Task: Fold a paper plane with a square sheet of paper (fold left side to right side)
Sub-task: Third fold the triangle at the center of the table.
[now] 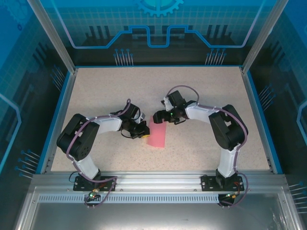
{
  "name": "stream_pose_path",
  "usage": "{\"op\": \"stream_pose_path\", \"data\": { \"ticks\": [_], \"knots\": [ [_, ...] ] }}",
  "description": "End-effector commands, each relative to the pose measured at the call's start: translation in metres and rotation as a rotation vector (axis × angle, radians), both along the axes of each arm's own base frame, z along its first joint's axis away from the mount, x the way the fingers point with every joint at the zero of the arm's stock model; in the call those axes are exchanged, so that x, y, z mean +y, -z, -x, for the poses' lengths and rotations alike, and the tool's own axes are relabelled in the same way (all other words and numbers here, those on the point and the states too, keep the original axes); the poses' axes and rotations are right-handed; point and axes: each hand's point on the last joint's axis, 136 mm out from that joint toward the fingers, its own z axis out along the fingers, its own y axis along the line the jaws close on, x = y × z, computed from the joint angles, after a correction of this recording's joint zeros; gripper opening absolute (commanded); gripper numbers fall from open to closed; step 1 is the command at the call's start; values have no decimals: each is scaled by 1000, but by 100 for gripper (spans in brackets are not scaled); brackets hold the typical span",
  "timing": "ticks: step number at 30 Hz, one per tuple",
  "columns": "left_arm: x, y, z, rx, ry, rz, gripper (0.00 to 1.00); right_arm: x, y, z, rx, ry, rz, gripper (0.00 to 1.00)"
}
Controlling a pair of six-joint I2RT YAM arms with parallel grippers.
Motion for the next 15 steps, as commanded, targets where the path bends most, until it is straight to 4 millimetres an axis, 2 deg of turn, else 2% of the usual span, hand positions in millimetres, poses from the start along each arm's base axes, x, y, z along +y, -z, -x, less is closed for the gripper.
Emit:
{"op": "stream_pose_path", "data": {
  "ticks": [1, 3, 5, 6, 10, 15],
  "knots": [
    [-7, -9, 8, 19, 0, 28, 3, -13, -30, 1, -170, -24, 45, 92],
    [-10, -10, 9, 27, -8, 33, 2, -21, -39, 12, -230, -49, 60, 92],
    [-13, -10, 11, 45, -22, 40, 1, -26, -48, 29, -294, -93, 64, 92],
    [-14, -10, 11, 57, -32, 43, 0, -29, -46, 44, -316, -129, 76, 92],
    [-16, -11, 13, 101, -62, 55, 0, -26, -48, 99, -460, -279, 112, 90],
    [-19, -12, 16, 140, -77, 83, 0, -15, -47, 142, -589, -399, 151, 90]
  ]
}}
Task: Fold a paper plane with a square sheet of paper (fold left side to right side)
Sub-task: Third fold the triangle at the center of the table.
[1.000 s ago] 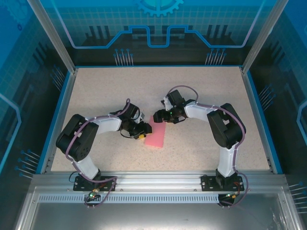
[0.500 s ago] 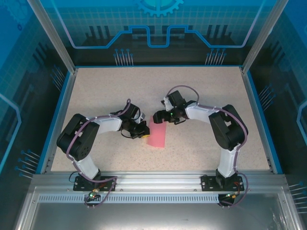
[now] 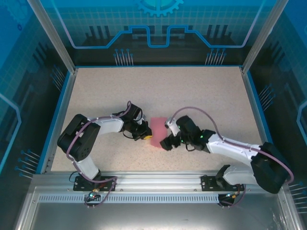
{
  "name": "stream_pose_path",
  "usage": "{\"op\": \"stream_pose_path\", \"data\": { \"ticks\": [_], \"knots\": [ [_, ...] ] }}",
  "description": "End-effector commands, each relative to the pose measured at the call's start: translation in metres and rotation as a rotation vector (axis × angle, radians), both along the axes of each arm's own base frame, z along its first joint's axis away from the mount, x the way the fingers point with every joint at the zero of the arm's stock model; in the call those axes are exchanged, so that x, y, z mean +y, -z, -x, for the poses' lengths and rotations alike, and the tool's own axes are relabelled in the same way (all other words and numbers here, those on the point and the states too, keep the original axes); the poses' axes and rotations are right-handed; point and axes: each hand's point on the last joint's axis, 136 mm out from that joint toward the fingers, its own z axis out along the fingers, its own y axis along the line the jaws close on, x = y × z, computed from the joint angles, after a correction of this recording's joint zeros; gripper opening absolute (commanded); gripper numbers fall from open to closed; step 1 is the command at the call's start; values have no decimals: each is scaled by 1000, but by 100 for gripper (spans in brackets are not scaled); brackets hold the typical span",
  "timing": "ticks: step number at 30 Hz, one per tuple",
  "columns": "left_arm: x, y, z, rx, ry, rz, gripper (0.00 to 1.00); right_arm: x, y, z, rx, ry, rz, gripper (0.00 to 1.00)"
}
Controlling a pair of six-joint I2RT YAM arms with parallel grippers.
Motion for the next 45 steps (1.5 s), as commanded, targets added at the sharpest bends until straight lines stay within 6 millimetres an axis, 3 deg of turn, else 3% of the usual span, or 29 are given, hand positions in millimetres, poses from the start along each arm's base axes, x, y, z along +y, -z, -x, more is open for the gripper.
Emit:
{"op": "stream_pose_path", "data": {
  "ticks": [1, 7, 15, 24, 28, 30, 32, 33, 36, 38, 45],
  "knots": [
    [-6, -8, 9, 47, -12, 50, 0, 8, -4, 8, -164, -62, 56, 90],
    [-6, -9, 11, 59, -13, 53, 0, 33, 8, 19, -251, -148, 198, 92],
    [-6, -9, 13, 64, -4, 50, 0, 65, 18, 3, -276, -174, 262, 87],
    [-6, -8, 13, 63, 1, 49, 0, 74, 29, -5, -274, -181, 300, 60],
    [-5, -7, 14, 66, 7, 44, 0, 76, 26, -6, -255, -180, 268, 40],
    [-4, -7, 14, 60, 20, 32, 0, 74, 25, -5, -246, -183, 262, 26],
    [-2, -8, 14, 44, 34, 13, 0, 70, 25, -5, -225, -179, 256, 5],
    [-1, -9, 13, 38, 38, 8, 1, 68, 26, -6, -214, -174, 252, 0],
    [1, -14, 10, 11, 52, -10, 8, 63, 28, -4, -183, -172, 237, 0],
    [6, -20, 7, -10, 62, -32, 18, 59, 30, -3, -165, -169, 233, 0],
    [25, -45, -12, -101, 60, -72, 29, 55, 37, 1, -102, -164, 209, 0]
  ]
}}
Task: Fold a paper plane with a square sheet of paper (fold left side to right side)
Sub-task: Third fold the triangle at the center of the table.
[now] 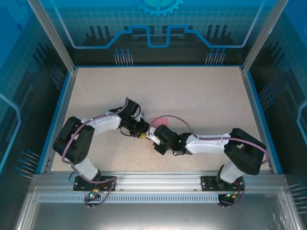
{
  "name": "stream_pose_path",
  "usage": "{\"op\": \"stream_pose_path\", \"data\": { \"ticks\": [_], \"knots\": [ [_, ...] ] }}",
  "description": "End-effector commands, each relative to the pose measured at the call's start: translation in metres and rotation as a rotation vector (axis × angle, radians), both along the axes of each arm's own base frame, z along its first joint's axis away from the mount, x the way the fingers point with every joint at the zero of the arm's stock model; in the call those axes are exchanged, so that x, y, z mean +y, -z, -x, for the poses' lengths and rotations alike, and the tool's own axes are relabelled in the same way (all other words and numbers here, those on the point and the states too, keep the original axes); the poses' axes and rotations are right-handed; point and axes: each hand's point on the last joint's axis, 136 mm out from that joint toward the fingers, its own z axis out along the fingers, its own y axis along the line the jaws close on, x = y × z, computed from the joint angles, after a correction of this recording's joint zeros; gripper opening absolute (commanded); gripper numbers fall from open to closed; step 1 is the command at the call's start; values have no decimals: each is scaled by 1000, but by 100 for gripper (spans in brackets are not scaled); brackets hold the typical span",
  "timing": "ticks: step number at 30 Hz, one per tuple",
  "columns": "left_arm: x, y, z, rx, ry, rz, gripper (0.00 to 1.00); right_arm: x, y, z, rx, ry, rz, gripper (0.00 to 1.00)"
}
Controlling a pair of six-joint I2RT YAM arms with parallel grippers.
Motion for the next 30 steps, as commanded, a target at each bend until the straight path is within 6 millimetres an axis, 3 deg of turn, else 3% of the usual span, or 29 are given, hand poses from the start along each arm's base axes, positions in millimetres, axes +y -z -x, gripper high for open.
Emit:
{"op": "stream_pose_path", "data": {
  "ticks": [1, 6, 12, 18, 25, 30],
  "knots": [
    [10, -19, -11, -71, 21, -31, 29, -3, 2, 6, 55, 10, -27, 0],
    [-7, -21, -32, -92, 66, 14, 18, -5, 4, 5, 75, 26, -34, 0],
    [-32, -1, -55, -64, 124, 47, 12, -6, 7, 5, 105, 43, -46, 0],
    [-51, 23, -62, -26, 176, 13, 10, -6, 7, 5, 131, 46, -52, 0],
    [-48, 58, -58, 34, 186, -52, 8, -7, 7, 5, 196, 55, -88, 0],
    [-43, 70, -52, 52, 196, -88, 7, -12, 7, 0, 272, 93, -133, 0]
  ]
}}
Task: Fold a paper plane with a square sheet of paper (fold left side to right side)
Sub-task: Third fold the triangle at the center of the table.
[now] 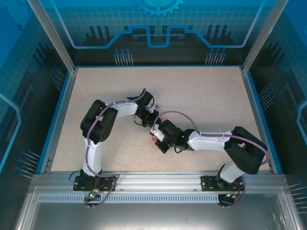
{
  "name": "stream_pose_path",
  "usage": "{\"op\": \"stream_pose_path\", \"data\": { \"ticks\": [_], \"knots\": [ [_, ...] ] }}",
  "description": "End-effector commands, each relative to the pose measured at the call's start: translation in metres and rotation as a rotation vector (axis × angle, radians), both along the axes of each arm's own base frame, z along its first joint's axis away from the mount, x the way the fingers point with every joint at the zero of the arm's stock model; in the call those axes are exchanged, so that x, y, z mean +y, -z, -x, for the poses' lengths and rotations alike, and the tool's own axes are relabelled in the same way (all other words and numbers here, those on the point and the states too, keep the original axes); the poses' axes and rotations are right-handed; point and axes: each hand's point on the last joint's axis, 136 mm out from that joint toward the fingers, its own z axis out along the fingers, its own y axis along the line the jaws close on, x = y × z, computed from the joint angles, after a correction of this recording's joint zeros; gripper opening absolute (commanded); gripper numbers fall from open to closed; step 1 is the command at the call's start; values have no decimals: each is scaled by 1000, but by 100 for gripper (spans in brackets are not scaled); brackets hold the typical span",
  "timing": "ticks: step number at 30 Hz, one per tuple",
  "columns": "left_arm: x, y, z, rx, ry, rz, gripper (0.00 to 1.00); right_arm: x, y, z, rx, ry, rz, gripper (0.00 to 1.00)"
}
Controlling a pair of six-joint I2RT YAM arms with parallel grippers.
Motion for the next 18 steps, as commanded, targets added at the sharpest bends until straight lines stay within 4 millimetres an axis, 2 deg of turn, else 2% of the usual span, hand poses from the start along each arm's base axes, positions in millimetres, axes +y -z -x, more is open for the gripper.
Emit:
{"op": "stream_pose_path", "data": {
  "ticks": [1, 7, 18],
  "knots": [
    [12, 29, 14, 60, 21, -87, 7, -5, 2, 1, 100, 36, -43, 0],
    [12, 35, 16, 67, 24, -95, 6, -23, 8, -15, 197, 142, -86, 0],
    [10, 36, 17, 67, 29, -96, 5, -41, 20, -29, 274, 242, -87, 0]
  ]
}}
